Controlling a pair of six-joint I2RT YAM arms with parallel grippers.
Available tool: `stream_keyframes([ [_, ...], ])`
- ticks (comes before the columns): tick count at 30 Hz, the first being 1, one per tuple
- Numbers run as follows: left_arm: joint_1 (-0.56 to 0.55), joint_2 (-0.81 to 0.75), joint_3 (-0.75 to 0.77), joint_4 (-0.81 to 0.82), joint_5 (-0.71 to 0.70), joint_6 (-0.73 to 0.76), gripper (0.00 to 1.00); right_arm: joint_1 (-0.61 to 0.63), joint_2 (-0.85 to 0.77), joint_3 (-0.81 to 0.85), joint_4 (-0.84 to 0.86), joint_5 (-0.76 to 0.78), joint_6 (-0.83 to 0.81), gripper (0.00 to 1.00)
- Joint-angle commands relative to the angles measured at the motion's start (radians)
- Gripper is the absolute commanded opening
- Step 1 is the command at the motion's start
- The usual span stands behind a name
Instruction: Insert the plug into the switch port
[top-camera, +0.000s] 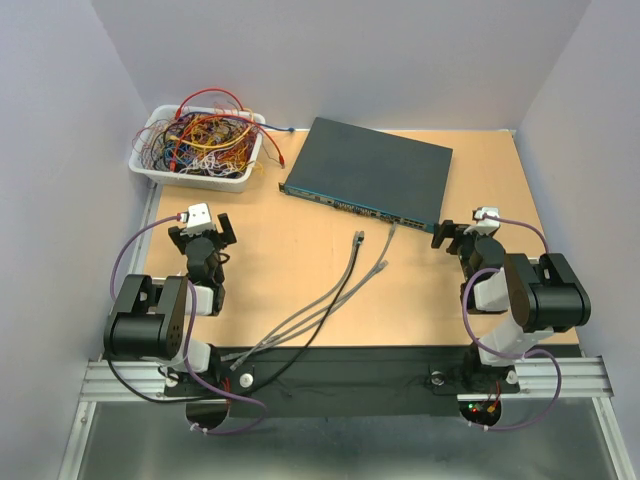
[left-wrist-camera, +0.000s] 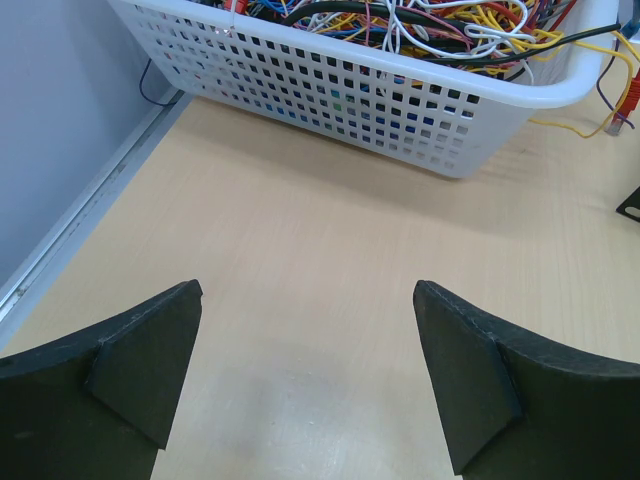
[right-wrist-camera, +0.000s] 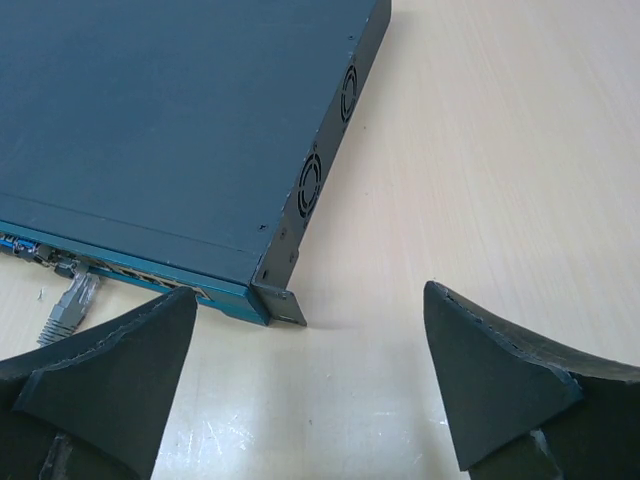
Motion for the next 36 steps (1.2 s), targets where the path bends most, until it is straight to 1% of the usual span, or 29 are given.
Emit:
stream_keyframes([
  [1,0.001,-0.003,0.003,0.28,-0.003,0.008,0.99,0.008,-0.005,0.001,0.027,-0.007,-0.012,1.0],
  [9,0.001,-0.003,0.002,0.281,-0.003,0.008,0.99,0.008,-0.001,0.008,0.026,-0.005,-0.014,1.0],
  [10,0.001,-0.002,0.002,0.28,-0.003,0.008,0.99,0.008,0.0,0.012,0.023,0.031,-0.002,1.0],
  [12,0.001,-0.002,0.002,0.28,-0.003,0.008,0.99,0.012,-0.013,0.009,0.006,0.054,-0.005,1.0],
  [13,0.001,-0.002,0.002,0.28,-0.003,0.008,0.99,0.021,-0.055,0.035,-0.032,0.138,0.001,1.0],
  [14,0.001,-0.002,0.002,0.28,-0.003,0.008,0.99,0.044,-0.089,0.07,-0.184,0.166,-0.002,1.0],
  [15,0.001,-0.003,0.002,0.28,-0.003,0.006,0.99,0.051,-0.123,0.111,-0.289,0.188,-0.002,1.0],
  [16,0.001,-0.002,0.002,0.28,-0.003,0.008,0.99,0.052,-0.187,0.215,-0.479,0.211,0.017,1.0],
  [17,0.001,-0.003,0.002,0.28,-0.003,0.006,0.99,0.054,-0.212,0.262,-0.48,0.211,0.035,1.0],
  [18,0.002,-0.002,0.002,0.28,-0.003,0.008,0.99,0.052,-0.241,0.303,-0.634,0.193,0.052,1.0],
  [19,0.001,-0.003,0.003,0.281,-0.003,0.008,0.99,0.054,-0.266,0.349,-0.708,0.129,0.073,1.0],
  [20,0.001,-0.003,0.002,0.28,-0.003,0.008,0.99,0.057,-0.317,0.41,-0.774,0.107,0.092,1.0],
  [21,0.002,-0.002,0.002,0.281,-0.003,0.006,0.99,0.06,-0.342,0.437,-0.893,0.079,0.122,1.0],
  [22,0.001,-0.003,0.002,0.28,-0.003,0.006,0.99,0.077,-0.368,0.448,-0.939,0.046,0.147,1.0],
  [23,0.001,-0.003,0.002,0.28,-0.003,0.008,0.99,0.078,-0.434,0.439,-0.979,0.02,0.181,1.0],
  [24,0.001,-0.003,0.002,0.28,-0.003,0.008,0.99,0.078,-0.47,0.422,-0.985,-0.028,0.223,1.0],
  [25,0.001,-0.002,0.002,0.28,-0.004,0.008,0.99,0.08,-0.511,0.393,-0.971,-0.074,0.335,1.0],
  [26,0.001,-0.003,0.002,0.28,-0.003,0.006,0.99,0.078,-0.548,0.339,-0.841,-0.182,0.416,1.0],
  [27,0.001,-0.003,0.002,0.281,-0.003,0.008,0.99,0.078,-0.582,0.286,-0.785,-0.22,0.516,1.0],
  [28,0.001,-0.003,0.002,0.28,-0.003,0.009,0.99,0.078,-0.646,0.185,-0.746,-0.281,0.693,1.0],
  [30,0.001,-0.002,0.002,0.28,-0.001,0.008,0.99,0.077,-0.663,0.115,-0.59,-0.399,0.79,1.0],
  [31,0.001,-0.003,0.003,0.28,-0.003,0.009,0.99,0.08,-0.654,0.08,-0.56,-0.447,0.858,1.0],
  [32,0.001,-0.003,0.003,0.28,-0.001,0.006,0.99,0.078,-0.651,0.075,-0.554,-0.502,0.871,1.0],
  [33,0.001,-0.003,0.002,0.28,-0.003,0.009,0.99,0.08,-0.658,0.069,-0.607,-0.501,0.868,1.0],
  [34,0.001,-0.002,0.002,0.28,-0.003,0.008,0.99,0.078,-0.704,0.066,-0.668,-0.476,0.826,1.0],
  [35,0.001,-0.003,0.002,0.281,-0.003,0.006,0.99,0.084,-0.732,0.063,-0.76,-0.409,0.796,1.0],
  [36,0.001,-0.002,0.002,0.28,-0.003,0.008,0.99,0.086,-0.752,0.063,-0.81,-0.381,0.767,1.0],
])
